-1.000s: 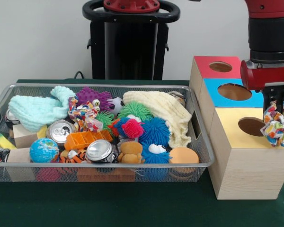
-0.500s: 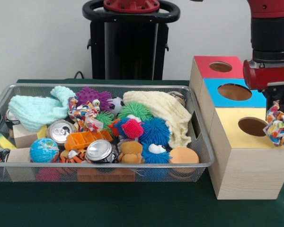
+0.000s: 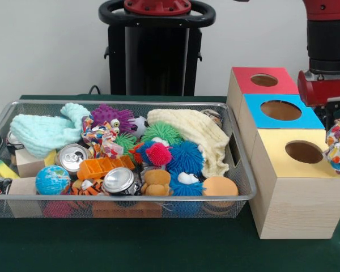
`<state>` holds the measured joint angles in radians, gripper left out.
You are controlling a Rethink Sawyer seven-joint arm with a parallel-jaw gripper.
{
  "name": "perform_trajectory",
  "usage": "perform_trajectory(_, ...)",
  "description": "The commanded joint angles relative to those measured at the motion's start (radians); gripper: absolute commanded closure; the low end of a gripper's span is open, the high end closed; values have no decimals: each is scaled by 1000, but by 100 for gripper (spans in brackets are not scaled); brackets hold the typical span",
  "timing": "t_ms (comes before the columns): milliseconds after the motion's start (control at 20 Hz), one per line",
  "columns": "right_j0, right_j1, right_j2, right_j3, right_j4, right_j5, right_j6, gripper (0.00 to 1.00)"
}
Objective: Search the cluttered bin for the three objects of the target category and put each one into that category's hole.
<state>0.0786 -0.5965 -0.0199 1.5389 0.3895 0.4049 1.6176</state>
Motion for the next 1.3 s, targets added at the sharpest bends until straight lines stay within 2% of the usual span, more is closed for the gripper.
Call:
perform_trajectory(50, -2, 55, 48, 120, 48, 146, 263, 100)
perform_trajectory(450, 41, 65, -12, 100, 52, 246, 319, 100)
perform_trajectory(1300, 16, 73, -10, 113, 56, 210, 262, 100)
